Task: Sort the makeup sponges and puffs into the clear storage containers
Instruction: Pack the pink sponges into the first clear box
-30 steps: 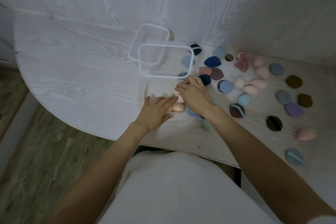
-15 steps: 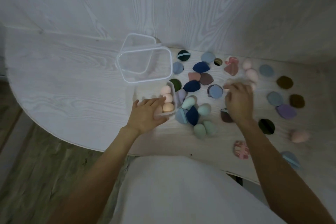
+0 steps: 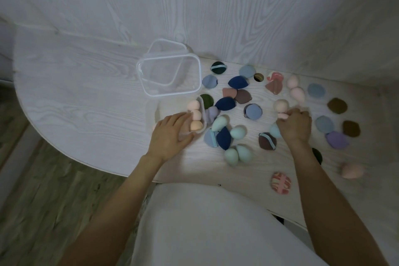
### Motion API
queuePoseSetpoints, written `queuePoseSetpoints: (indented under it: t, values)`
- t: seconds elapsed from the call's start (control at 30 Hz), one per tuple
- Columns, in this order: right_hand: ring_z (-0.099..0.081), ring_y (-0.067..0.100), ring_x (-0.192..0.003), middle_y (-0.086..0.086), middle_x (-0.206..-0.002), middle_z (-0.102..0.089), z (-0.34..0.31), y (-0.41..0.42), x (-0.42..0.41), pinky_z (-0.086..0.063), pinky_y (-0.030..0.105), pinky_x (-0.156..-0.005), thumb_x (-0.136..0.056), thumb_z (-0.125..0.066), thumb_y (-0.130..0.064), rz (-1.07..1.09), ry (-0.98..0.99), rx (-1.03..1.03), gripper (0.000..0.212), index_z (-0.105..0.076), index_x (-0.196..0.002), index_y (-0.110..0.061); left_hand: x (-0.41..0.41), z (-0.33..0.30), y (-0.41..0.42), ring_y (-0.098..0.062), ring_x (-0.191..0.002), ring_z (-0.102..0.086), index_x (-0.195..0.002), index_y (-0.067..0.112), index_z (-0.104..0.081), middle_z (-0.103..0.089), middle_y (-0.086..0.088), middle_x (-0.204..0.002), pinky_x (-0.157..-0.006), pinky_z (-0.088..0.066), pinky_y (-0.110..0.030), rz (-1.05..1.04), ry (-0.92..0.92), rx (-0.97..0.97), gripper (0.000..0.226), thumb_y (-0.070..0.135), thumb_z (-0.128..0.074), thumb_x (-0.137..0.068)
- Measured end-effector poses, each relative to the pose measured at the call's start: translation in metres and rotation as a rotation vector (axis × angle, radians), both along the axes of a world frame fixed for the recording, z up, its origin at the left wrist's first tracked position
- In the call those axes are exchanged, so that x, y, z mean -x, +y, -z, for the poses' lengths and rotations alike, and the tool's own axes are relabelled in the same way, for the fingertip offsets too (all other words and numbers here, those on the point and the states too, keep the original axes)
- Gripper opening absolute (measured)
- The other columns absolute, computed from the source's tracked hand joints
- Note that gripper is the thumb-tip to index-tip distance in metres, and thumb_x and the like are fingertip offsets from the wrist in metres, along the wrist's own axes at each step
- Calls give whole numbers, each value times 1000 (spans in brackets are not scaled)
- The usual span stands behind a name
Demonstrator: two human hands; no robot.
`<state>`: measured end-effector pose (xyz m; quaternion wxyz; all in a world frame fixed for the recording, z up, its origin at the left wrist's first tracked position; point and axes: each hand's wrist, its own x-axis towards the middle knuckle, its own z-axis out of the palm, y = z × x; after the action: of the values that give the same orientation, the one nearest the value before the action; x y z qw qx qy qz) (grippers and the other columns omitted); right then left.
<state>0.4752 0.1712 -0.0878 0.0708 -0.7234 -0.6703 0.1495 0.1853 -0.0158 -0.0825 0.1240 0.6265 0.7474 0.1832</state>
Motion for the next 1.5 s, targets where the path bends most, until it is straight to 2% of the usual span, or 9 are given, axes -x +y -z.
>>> queuePoseSetpoints:
  t: [0.2,0.3,0.47,0.53,0.63,0.83,1.0,1.3,1.5]
  values:
    - [-53,30,-94,17,-107,-54,-47,-49,24,-40,32,-75,-86,-63,-17,-236,183,-190,27,-59,-108,-3,17,-1,-18,-24,-102,-60,-112,18,-65,-67,0,-109,-93,-39,-41,-19,122,-51,47,48,-44,-83]
    - [-56,19,-90,5,-105,-58,-56,-75,72,-48,33,-74,-86,-64,-23,-363,464,-38,24,-58,-107,-12,25,0,-28,-23,-106,-58,-108,20,-66,-66,2,-110,-100,-35,-48,-44,136,0,47,48,-43,-80]
    - [-56,8,-86,-1,-105,-60,-52,-94,156,-43,9,-67,-86,-63,-18,-589,651,155,35,-52,-119,-18,35,1,-33,-24,-107,-56,-116,23,-62,-64,3,-112,-106,-27,-49,-1,117,70,51,48,-36,-82]
    - [-56,9,-86,0,-107,-59,-46,-92,175,-46,12,-69,-85,-63,-16,-677,608,140,32,-54,-116,-19,36,-1,-30,-25,-105,-57,-118,23,-61,-65,2,-109,-105,-29,-49,8,115,83,51,48,-35,-82]
    - [-54,18,-94,0,-103,-61,-39,-86,199,-41,29,-75,-86,-62,-21,-843,289,-8,23,-56,-108,-18,40,-2,-29,-26,-102,-58,-111,25,-66,-66,3,-108,-104,-29,-50,30,97,93,48,47,-35,-82]
    - [-39,23,-108,4,-105,-59,-32,-77,214,-29,30,-87,-89,-54,-19,-1009,-115,-50,21,-59,-109,-16,50,0,-29,-25,-101,-59,-108,23,-68,-66,3,-106,-105,-29,-49,70,93,93,47,45,-32,-85]
    - [-37,26,-105,3,-117,-45,-26,-80,208,-38,36,-87,-86,-58,-21,-920,-64,72,25,-58,-110,-27,51,-1,-29,-26,-101,-58,-108,21,-67,-65,1,-106,-106,-28,-49,71,87,97,48,44,-32,-85]
    - [-37,21,-112,0,-103,-62,-27,-80,210,-27,32,-89,-85,-59,-11,-857,65,52,25,-59,-109,-19,53,-4,-29,-24,-115,-50,-120,21,-61,-60,0,-119,-112,-16,-43,79,42,141,36,34,-60,-86]
    - [-36,21,-111,-3,-100,-63,-24,-81,207,-25,32,-89,-83,-60,-11,-861,83,51,24,-60,-105,-21,52,-5,-30,-22,-112,-52,-115,24,-64,-62,3,-114,-105,-29,-45,39,14,122,57,57,-34,-79]
